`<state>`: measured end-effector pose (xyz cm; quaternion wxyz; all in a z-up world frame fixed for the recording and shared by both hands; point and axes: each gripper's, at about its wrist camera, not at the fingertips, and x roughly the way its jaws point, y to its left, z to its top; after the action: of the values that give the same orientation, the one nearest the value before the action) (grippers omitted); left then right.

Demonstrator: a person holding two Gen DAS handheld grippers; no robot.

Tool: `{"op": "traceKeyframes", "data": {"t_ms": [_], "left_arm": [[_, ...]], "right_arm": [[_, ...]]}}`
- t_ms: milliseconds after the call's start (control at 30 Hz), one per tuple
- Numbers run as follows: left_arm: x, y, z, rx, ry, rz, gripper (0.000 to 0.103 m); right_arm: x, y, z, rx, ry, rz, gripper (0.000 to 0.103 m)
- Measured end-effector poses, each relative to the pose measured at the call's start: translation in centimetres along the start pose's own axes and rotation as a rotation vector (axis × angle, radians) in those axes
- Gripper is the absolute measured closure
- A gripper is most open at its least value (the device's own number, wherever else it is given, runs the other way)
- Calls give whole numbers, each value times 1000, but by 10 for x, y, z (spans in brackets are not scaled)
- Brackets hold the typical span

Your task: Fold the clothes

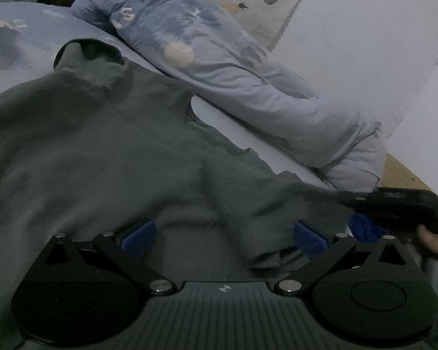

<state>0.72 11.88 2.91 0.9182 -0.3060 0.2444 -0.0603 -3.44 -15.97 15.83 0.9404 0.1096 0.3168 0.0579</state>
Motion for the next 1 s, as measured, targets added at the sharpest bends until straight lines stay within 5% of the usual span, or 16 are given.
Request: {"op": "traceKeyframes", "data": {"t_ms": [200, 433, 667, 833, 1000], "left_arm": [[1, -7, 2, -12, -3, -48, 0], [7, -21, -2, 24, -5, -122, 0], [14, -34, -12, 58, 13, -166, 0], [17, -41, -18, 71, 31, -183, 0], [18, -44, -21, 90, 36, -194, 0]], "right_arm": [[-71, -101, 38, 44, -99, -302, 93], [-121, -211, 51, 132, -72, -590, 93], [-140, -277, 23, 195, 2, -765, 94], [-142, -302, -3, 242, 49, -813, 93], [-140, -300, -13, 203, 84, -866, 75]]}}
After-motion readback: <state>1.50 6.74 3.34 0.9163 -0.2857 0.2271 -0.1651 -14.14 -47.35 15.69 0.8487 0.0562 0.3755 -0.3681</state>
